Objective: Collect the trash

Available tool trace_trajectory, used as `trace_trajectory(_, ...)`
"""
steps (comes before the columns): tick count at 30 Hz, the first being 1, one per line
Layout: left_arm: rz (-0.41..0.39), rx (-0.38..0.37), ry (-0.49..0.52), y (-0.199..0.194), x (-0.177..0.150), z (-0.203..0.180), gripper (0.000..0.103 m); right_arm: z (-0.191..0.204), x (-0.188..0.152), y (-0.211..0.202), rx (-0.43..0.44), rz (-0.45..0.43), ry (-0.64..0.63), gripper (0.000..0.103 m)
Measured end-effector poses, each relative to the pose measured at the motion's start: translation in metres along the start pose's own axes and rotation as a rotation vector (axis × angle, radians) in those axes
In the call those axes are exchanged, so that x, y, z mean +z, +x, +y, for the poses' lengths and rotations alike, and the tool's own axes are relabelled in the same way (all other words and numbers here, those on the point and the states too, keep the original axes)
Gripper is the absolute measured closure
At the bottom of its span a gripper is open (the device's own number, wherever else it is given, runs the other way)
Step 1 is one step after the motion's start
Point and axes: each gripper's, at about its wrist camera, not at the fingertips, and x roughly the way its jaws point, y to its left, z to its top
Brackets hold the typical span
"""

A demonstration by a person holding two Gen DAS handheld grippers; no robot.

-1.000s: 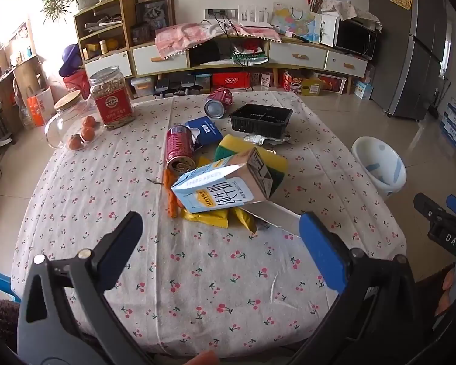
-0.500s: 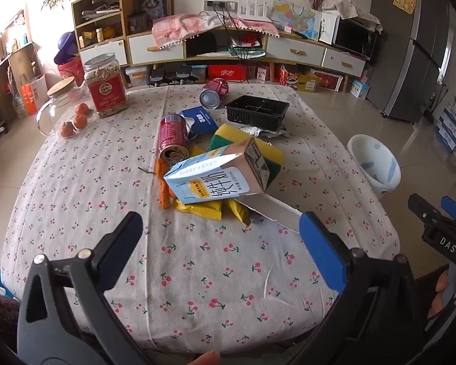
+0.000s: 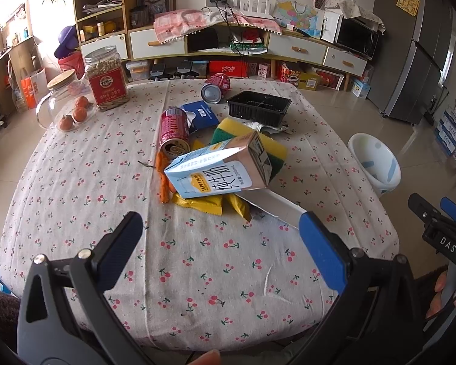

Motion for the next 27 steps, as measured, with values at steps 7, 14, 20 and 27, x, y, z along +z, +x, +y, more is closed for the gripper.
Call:
trace_trajectory(7,0.001,-0.001,0.0,-0.0002,-0.0003,-0.0002,0.001,0.0,-0.0004,0.0003,0.0,0.0,-0.003,0.0)
trace_trajectory(14,0.001,-0.001,0.0,0.0,-0.0001,-0.0001,0.001,0.0006,-0.001,0.0016,-0.001,0.001,-0.001,0.0)
trace_trajectory(20,0.003,-0.003,-0.001,-0.0001,-0.0013,-0.0006,0.001,0.0004,-0.0012,0.0011,0.0,0.0,-0.002,0.0)
trace_trajectory(27,0.004,-0.003,-0.002,-0.0002,-0.0018,-0.0011,0.001,0.0007,-0.0017,0.0022,-0.002,0.002,-0.002,0.0)
